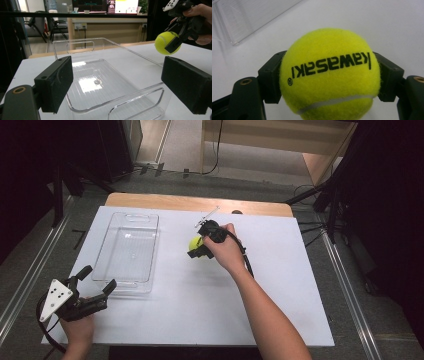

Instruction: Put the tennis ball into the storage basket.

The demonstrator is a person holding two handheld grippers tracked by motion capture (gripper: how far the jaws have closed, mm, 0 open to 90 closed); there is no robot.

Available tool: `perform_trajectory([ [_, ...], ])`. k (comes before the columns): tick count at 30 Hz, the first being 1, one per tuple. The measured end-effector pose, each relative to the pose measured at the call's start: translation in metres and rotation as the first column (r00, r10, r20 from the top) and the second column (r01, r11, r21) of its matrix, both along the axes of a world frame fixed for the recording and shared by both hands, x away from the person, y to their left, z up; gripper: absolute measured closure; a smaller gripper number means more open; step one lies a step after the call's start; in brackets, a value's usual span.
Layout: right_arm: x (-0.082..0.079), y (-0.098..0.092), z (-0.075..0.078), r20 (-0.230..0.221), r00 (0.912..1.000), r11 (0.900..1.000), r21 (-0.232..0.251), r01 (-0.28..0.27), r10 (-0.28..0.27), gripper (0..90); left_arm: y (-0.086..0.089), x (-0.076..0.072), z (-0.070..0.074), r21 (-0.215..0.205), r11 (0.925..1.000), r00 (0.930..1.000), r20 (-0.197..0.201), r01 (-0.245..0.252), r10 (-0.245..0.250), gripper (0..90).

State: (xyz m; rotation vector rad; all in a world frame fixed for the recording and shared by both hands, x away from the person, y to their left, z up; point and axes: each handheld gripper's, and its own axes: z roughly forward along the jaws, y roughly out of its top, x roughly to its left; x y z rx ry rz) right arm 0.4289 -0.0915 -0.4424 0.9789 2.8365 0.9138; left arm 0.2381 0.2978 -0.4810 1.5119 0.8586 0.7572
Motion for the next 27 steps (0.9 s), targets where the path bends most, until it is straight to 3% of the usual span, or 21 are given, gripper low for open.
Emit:
perform_trajectory([
  [27,-0.007,0.024,0.018,0.027,0.9974,0.997,0.022,-0.068,0.067,23.3,0.000,0.000,0.000,0.002,1.0000,1.0000,0.001,0.003,-0.003,11.1],
])
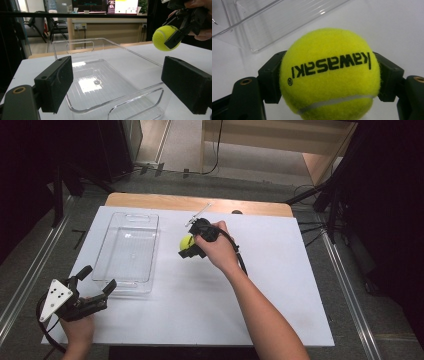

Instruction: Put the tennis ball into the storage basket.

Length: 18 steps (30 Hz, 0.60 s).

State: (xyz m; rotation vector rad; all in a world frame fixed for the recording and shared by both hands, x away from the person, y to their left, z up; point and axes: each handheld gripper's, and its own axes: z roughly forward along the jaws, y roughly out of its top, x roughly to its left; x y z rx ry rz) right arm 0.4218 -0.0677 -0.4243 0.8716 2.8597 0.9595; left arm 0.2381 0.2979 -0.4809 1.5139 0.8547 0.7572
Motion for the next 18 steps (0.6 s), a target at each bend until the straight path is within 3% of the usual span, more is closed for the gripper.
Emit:
perform_trajectory([
  [18,-0.004,0.014,0.010,0.012,0.9996,1.000,0.008,-0.027,0.027,23.3,0.000,0.000,0.000,-0.002,1.0000,1.0000,0.000,-0.001,0.001,11.1],
])
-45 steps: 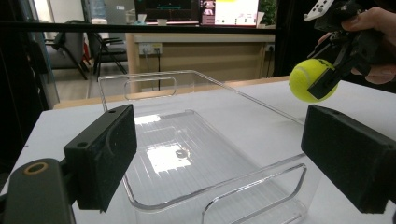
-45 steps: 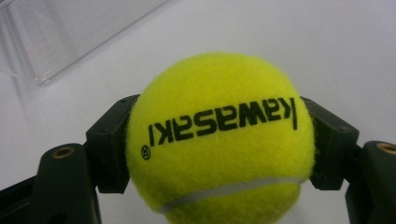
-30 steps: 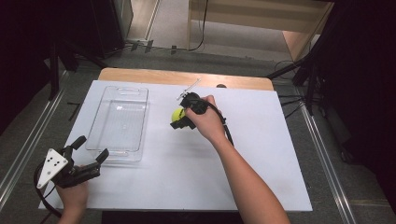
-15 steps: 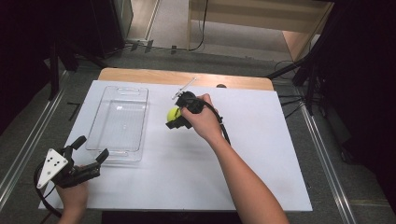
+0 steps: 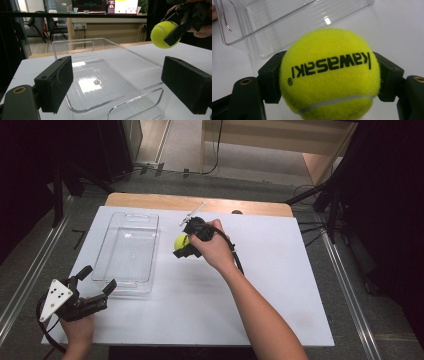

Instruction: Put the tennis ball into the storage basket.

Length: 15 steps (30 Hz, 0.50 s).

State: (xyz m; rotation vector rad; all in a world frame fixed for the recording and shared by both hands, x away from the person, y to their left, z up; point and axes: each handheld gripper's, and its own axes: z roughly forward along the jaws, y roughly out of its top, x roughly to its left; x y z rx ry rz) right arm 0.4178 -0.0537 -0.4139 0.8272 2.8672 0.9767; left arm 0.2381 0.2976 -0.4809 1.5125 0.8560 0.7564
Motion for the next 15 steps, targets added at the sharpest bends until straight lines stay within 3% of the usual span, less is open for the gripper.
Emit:
perform_trajectory([
  [15,-0.003,0.014,0.007,0.006,0.9996,1.000,0.002,-0.029,0.029,23.3,0.000,0.000,0.000,0.001,1.0000,1.0000,-0.001,0.000,0.000,11.0],
])
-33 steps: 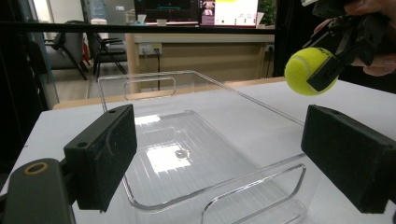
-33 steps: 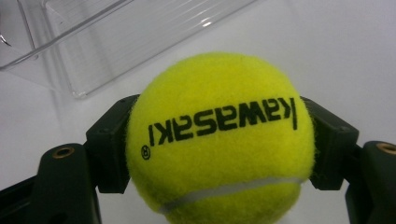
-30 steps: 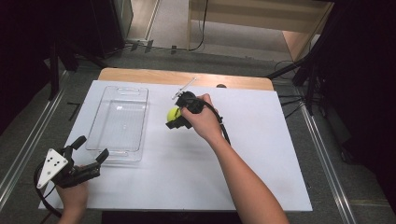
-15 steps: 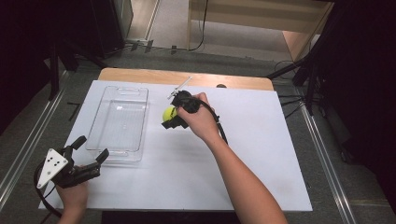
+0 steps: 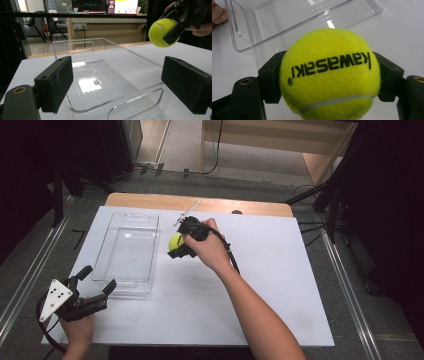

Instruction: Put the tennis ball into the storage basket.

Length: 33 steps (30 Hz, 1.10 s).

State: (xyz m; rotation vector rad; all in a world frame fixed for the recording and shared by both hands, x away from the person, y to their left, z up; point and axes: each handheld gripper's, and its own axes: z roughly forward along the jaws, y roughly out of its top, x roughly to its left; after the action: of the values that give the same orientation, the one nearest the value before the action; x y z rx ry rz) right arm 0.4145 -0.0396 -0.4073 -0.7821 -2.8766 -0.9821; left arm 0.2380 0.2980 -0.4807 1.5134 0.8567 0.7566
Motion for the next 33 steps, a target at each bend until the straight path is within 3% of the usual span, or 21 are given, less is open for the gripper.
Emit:
perform_trajectory([
  [33,-0.008,0.028,0.010,0.024,0.9972,0.997,0.006,-0.071,0.071,23.3,0.000,0.000,0.000,-0.001,1.0000,1.0000,0.001,0.001,-0.001,11.0],
])
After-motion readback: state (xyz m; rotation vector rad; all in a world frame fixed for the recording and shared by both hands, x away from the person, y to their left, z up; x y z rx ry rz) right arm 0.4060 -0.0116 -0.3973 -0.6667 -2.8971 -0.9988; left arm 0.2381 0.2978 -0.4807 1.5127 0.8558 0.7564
